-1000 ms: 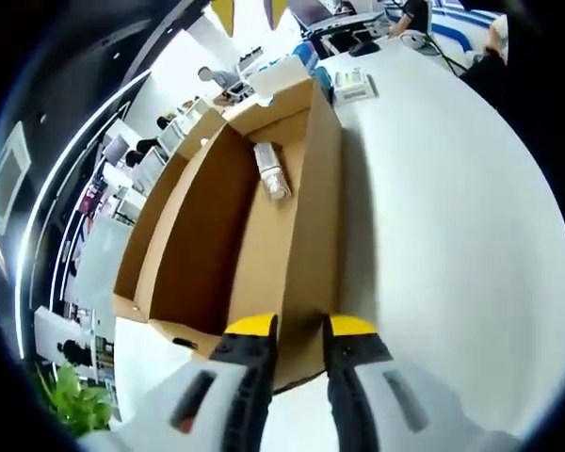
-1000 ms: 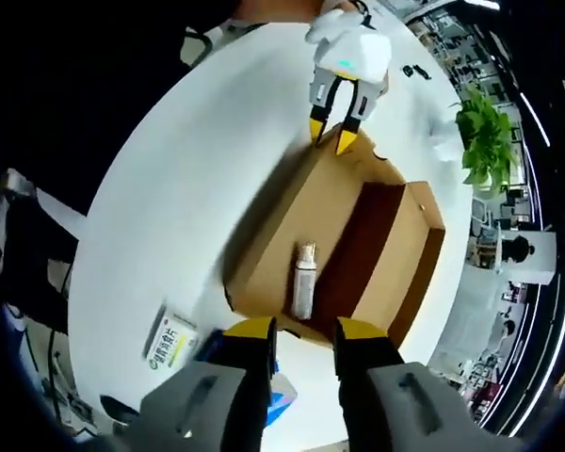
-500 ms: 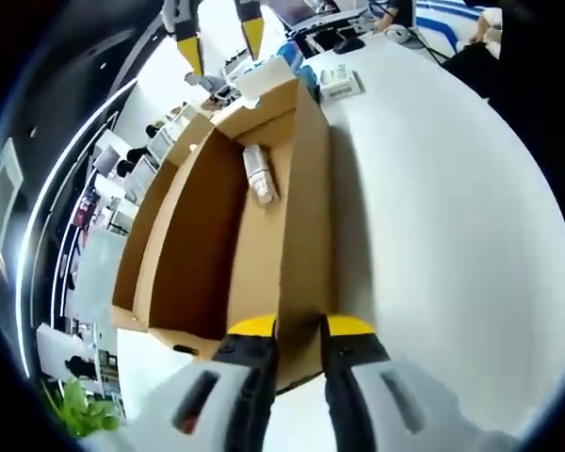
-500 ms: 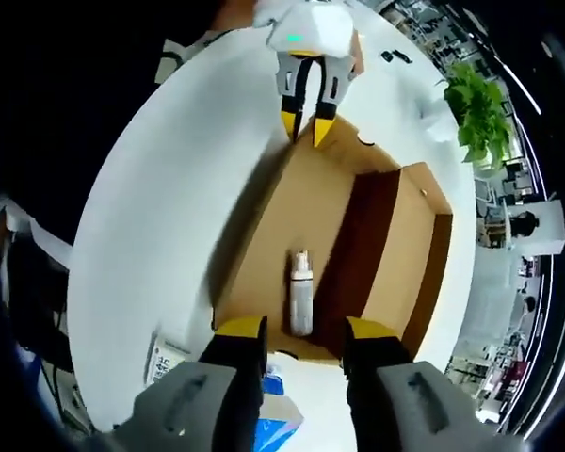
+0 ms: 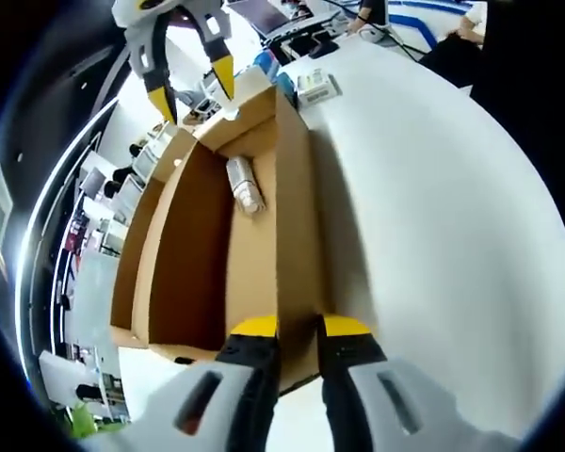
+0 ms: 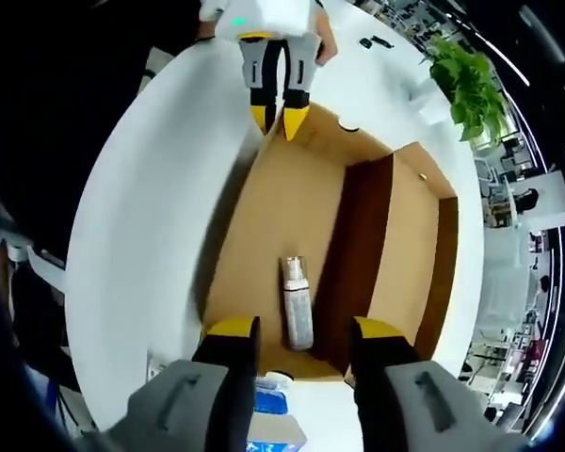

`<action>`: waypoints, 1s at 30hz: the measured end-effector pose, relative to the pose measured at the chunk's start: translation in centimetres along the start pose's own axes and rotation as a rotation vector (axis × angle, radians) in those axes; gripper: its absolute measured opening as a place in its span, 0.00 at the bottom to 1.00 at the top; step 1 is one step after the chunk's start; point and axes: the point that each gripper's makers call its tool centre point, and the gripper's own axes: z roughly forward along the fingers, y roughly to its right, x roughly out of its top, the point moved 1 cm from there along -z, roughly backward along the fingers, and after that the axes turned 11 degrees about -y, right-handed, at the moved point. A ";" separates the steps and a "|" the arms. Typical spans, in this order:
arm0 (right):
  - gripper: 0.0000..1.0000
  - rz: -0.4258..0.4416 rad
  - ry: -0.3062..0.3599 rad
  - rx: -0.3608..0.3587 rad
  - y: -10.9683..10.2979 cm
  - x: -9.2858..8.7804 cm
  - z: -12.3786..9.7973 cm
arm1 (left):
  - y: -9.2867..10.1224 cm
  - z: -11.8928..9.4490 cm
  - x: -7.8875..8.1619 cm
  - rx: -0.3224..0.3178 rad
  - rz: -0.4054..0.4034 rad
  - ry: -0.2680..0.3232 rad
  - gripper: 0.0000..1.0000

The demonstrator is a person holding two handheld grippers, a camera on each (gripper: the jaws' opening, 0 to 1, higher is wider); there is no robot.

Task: Operate the shoe box by opening the lid, removing the specified soft item, and placing it in the target area until the item is outside and the box remains undamaged.

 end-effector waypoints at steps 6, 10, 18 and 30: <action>0.42 0.001 0.006 0.018 0.2 0.6 1.6 | 0.0 0.0 0.0 0.000 -0.011 0.002 0.14; 0.42 0.014 0.002 0.038 0.1 0.4 2.1 | 0.0 -0.1 0.0 -0.002 -0.016 0.010 0.14; 0.42 0.020 -0.008 0.071 -0.4 0.3 3.9 | 0.0 -0.2 0.0 0.000 -0.017 0.009 0.15; 0.42 0.029 -0.030 0.141 -0.7 -0.1 7.8 | 0.2 -0.3 0.0 -0.006 -0.015 0.018 0.14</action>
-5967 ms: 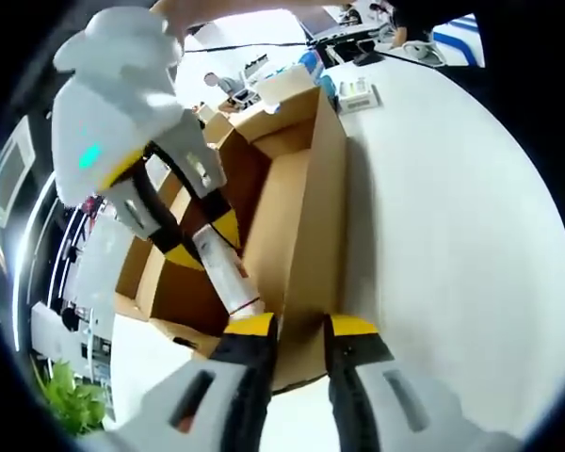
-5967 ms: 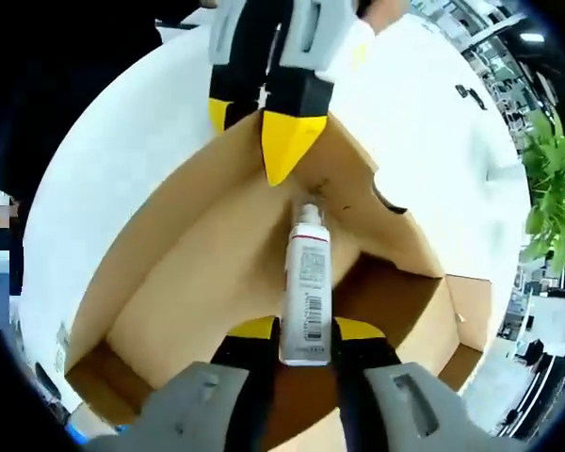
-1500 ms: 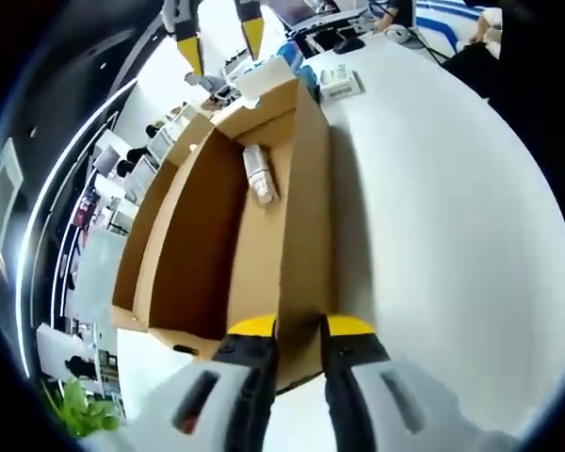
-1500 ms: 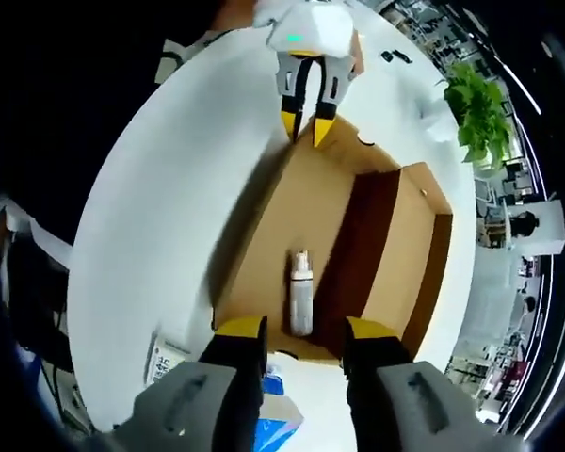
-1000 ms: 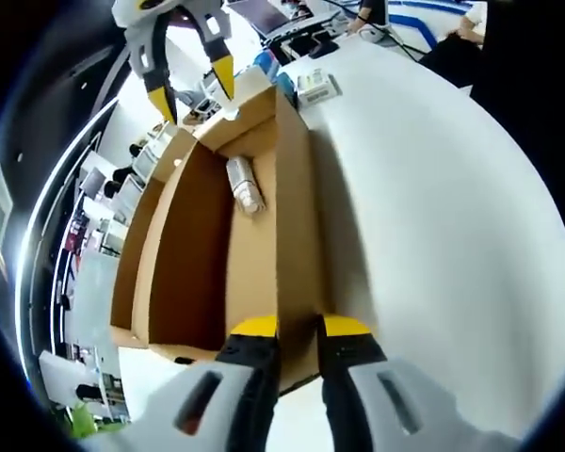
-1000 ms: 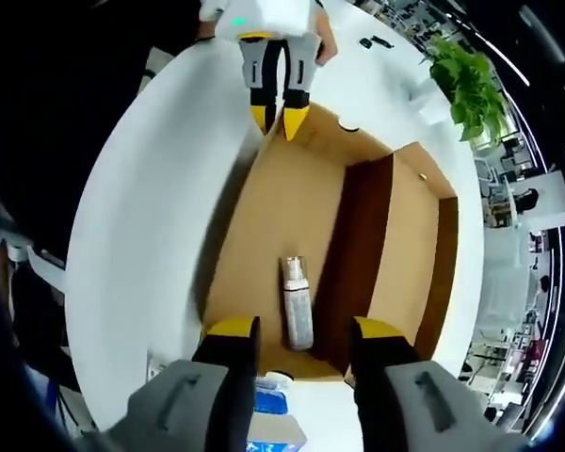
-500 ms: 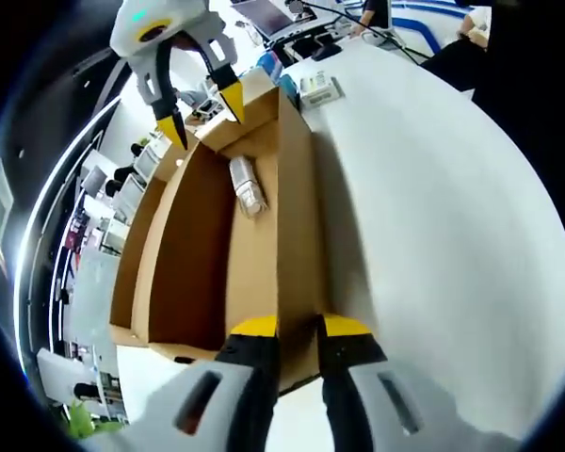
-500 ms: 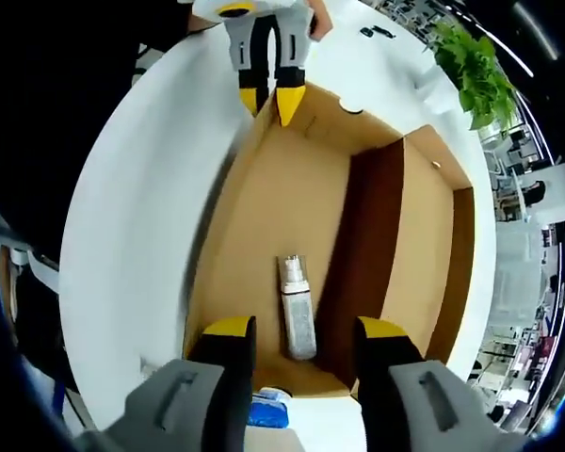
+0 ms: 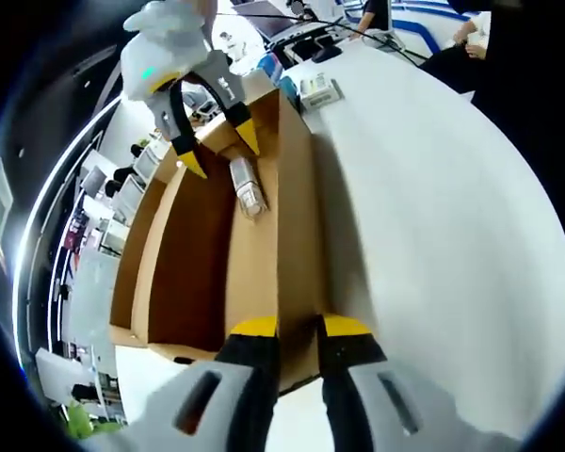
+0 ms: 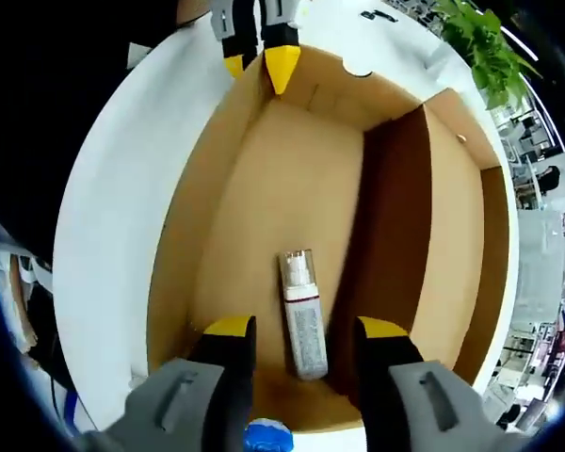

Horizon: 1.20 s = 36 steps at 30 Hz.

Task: Operate the shoe box by opening the lid, removing the specified soft item, and placing it in the target area until the item is outside and the box remains undamaged.

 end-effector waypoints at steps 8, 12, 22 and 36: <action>0.42 0.018 -0.036 0.034 0.3 -0.9 2.9 | 0.0 0.0 0.0 -0.002 0.004 0.004 0.14; 0.41 0.020 -0.058 0.043 0.4 -1.5 3.9 | 0.1 0.0 0.0 -0.003 0.005 0.005 0.15; 0.39 0.021 -0.076 0.069 0.0 -1.6 4.5 | 0.0 0.0 0.1 -0.003 0.005 0.006 0.15; 0.21 0.076 -0.082 0.145 -1.4 -1.7 4.3 | -0.1 0.1 0.0 0.002 0.007 -0.003 0.15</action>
